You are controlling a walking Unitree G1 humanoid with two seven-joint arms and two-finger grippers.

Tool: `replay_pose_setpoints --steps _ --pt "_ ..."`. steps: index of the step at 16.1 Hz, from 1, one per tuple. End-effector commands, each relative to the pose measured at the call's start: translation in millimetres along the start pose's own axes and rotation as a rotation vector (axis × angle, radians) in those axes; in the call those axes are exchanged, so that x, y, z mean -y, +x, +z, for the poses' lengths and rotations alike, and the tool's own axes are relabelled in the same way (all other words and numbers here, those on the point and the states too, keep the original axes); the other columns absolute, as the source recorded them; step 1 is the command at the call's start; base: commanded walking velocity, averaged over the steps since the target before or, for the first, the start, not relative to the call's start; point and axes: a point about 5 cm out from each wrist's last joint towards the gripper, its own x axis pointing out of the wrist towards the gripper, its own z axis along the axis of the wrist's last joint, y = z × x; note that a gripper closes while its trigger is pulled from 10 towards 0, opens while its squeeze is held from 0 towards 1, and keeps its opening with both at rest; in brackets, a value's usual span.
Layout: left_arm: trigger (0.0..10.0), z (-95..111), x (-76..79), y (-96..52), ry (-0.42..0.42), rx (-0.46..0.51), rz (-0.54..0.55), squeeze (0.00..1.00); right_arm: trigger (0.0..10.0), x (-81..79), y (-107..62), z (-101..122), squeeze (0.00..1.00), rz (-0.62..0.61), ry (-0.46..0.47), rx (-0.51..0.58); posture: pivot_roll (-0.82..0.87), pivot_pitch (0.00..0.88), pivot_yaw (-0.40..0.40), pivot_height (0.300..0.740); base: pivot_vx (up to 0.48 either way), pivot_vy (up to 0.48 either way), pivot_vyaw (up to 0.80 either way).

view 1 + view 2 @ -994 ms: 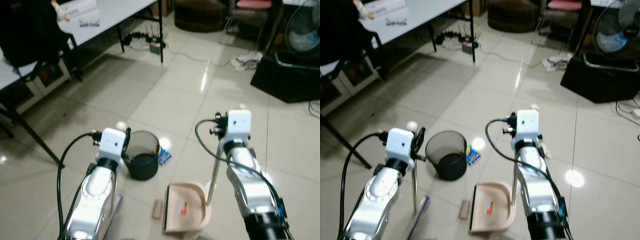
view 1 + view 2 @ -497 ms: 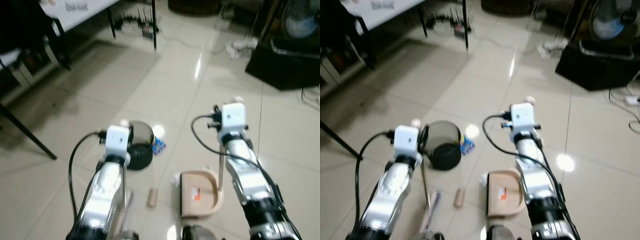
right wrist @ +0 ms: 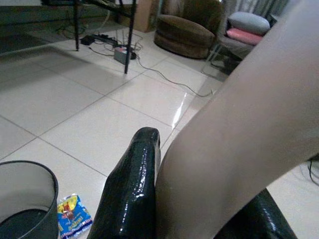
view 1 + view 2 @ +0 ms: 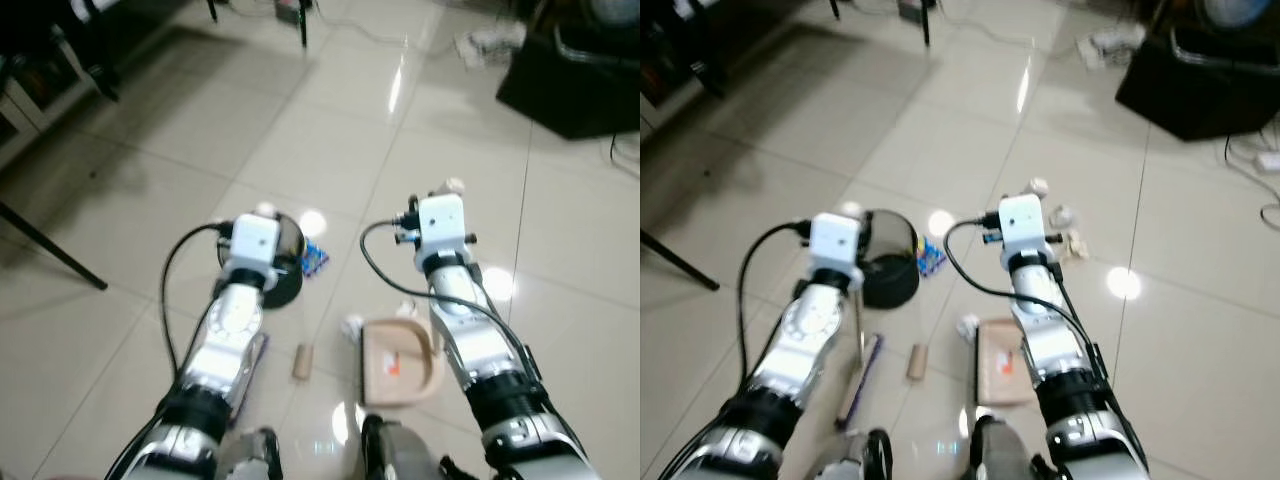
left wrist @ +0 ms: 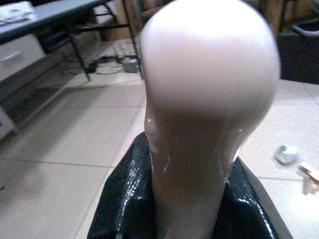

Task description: Sweep floor

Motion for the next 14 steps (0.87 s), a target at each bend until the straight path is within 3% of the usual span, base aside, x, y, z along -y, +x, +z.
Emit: replay_pose_setpoints --steps 1,6,9,14 --pt "10.0 -1 1.2 1.4 0.034 0.005 -0.008 0.00 10.0 -11.0 0.2 3 0.00 0.017 -0.015 0.027 -0.09 0.331 0.026 0.740 0.000 0.000 0.00" --pt "10.0 1 -8.0 12.9 0.046 0.018 0.019 0.00 10.0 -45.8 -7.4 4 0.00 0.104 0.017 0.033 -0.09 0.347 0.021 0.740 0.000 0.000 0.00" --pt "10.0 6 -3.1 21.2 0.024 0.035 0.024 0.00 10.0 -60.5 -11.2 9 0.00 0.128 0.033 0.053 -0.10 0.352 0.022 0.740 0.000 0.000 0.00" --pt "10.0 14 5.3 28.1 -0.129 0.060 0.053 0.00 10.0 -68.8 -14.7 9 0.00 0.126 0.080 0.029 -0.12 0.355 0.019 0.740 0.000 0.000 0.00"
